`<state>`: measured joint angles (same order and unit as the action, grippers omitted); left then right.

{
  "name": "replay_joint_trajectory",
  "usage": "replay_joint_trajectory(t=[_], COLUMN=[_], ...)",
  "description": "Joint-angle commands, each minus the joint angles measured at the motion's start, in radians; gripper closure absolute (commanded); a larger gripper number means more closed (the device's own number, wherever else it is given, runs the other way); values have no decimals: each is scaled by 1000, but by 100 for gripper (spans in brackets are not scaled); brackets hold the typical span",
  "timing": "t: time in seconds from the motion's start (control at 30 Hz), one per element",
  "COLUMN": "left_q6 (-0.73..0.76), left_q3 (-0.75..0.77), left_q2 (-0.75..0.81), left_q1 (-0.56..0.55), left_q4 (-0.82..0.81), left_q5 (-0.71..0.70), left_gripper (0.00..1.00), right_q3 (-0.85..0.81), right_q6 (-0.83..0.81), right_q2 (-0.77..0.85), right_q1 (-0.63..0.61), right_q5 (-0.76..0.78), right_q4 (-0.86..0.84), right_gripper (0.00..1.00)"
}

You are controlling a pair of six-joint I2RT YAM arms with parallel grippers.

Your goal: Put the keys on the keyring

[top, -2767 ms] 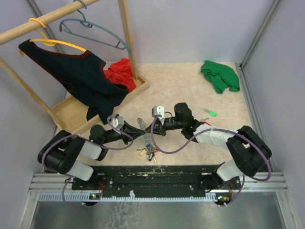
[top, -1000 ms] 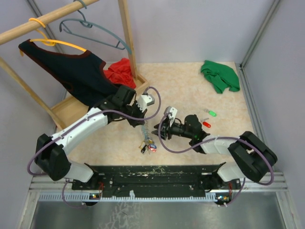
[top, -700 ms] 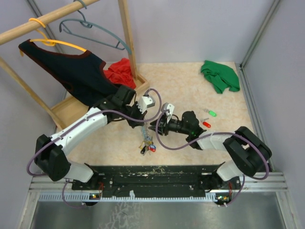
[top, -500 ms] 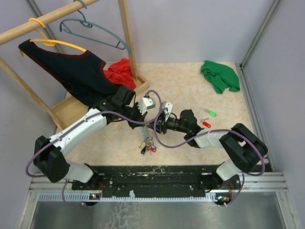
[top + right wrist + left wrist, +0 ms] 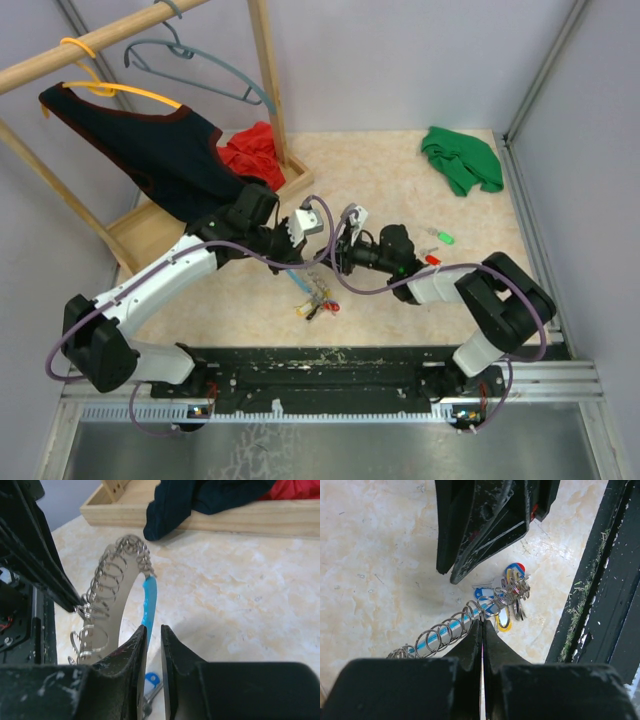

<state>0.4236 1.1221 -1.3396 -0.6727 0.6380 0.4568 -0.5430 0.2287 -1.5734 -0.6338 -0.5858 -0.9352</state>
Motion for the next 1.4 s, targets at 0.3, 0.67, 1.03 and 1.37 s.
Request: replay_joint_trajectory(t=[0.3,0.67,1.03,1.37], left_q6=[2,-69,-134,-157], left_q3=[-12,-46,-64,-73], left_q2=[3,15,11,3], left_q1=[-13,-13,-13,-13], left_q4=[-65,-129,-159,-173], left_q5=[-20,-34,-29,-25], left_gripper=[100,100,100,100], right_q3=[86,161,199,153], right_q6=[-111,-290,-453,-620], right_q2=[149,303,228,-9], right_q1=[14,-169,-421,-564], right_q5=[-158,214,754,1070], right_q4=[-25,40,-100,-359], right_gripper=[66,37,17,15])
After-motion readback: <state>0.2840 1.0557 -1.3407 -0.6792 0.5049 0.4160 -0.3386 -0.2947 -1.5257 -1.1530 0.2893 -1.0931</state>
